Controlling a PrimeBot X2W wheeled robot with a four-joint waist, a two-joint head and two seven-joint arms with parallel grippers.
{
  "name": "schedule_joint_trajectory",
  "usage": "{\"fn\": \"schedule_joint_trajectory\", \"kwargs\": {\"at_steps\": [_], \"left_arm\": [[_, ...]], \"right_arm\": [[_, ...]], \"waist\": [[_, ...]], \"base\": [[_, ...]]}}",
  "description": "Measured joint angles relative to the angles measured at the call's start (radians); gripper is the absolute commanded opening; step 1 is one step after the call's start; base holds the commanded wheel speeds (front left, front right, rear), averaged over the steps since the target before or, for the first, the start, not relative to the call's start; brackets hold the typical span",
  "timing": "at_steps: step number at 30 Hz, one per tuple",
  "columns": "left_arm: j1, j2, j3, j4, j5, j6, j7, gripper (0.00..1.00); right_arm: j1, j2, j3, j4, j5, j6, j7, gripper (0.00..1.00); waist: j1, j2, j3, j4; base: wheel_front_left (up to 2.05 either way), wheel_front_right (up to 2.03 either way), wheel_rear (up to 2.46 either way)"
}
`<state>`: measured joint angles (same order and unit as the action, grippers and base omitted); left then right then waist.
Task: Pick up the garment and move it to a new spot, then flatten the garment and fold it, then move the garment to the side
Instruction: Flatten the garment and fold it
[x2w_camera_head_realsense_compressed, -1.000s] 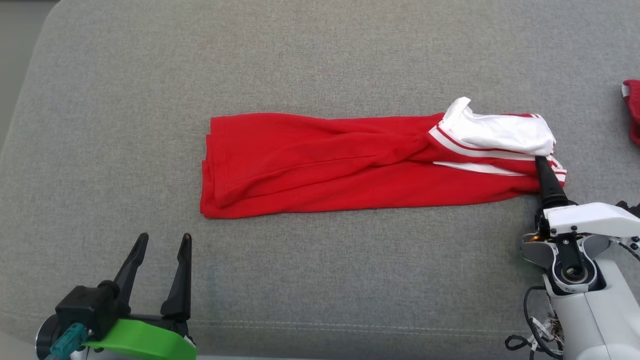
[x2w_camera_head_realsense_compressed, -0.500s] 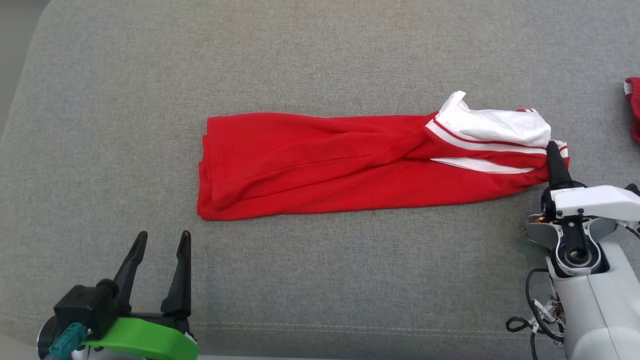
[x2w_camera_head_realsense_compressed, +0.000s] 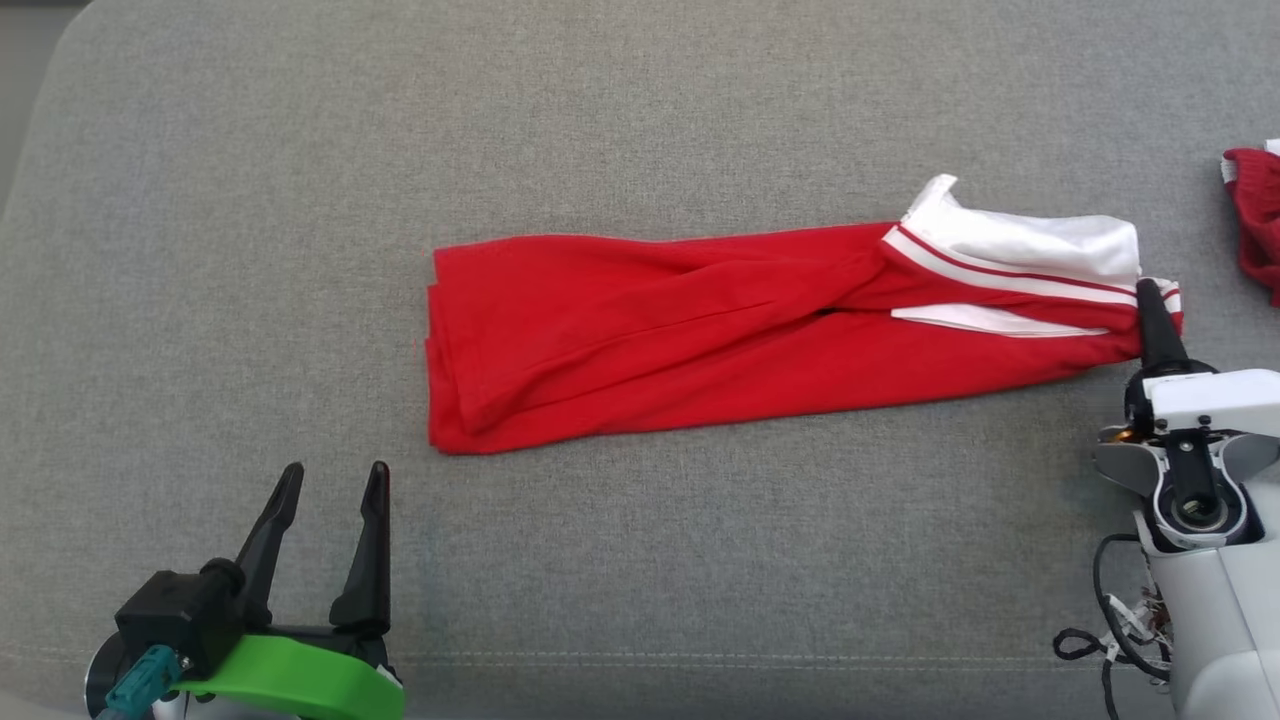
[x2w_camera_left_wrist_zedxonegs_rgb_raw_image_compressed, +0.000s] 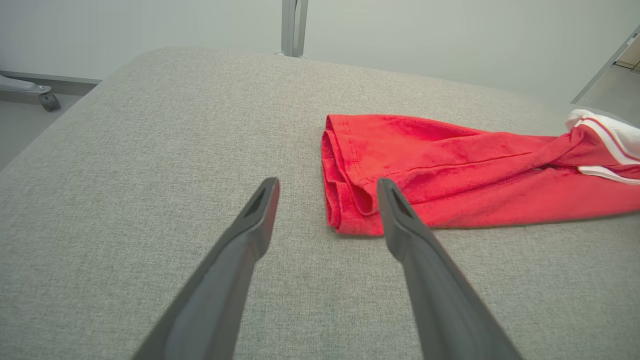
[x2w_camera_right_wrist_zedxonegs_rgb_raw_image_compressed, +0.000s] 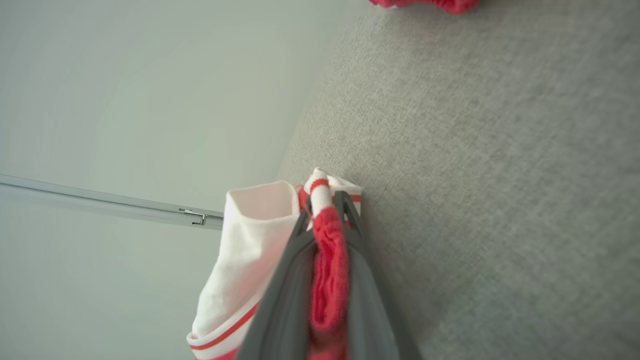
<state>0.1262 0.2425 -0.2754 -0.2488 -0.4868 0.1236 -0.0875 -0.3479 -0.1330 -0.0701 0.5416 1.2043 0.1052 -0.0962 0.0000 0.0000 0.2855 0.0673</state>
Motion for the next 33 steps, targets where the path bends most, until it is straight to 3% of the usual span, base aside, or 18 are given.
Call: {"fn": "schedule_joint_trajectory", "kwargs": {"at_steps": [16, 33], "left_arm": [[0.0, 0.0, 0.005, -0.009, 0.008, 0.0, 0.008, 1.0], [-0.005, -0.011, -0.021, -0.001, 0.007, -0.001, 0.012, 1.0]], "right_arm": [[0.021, -0.21, -0.077, 0.019, -0.035, -0.001, 0.014, 0.0], [0.031, -0.205, 0.11, -0.177, -0.116, 0.009, 0.095, 0.0]], "waist": [[0.0, 0.0, 0.003, -0.012], [0.0, 0.0, -0.028, -0.002]], "base": [[0.0, 0.0, 0.0], [0.0, 0.0, 0.0]]}}
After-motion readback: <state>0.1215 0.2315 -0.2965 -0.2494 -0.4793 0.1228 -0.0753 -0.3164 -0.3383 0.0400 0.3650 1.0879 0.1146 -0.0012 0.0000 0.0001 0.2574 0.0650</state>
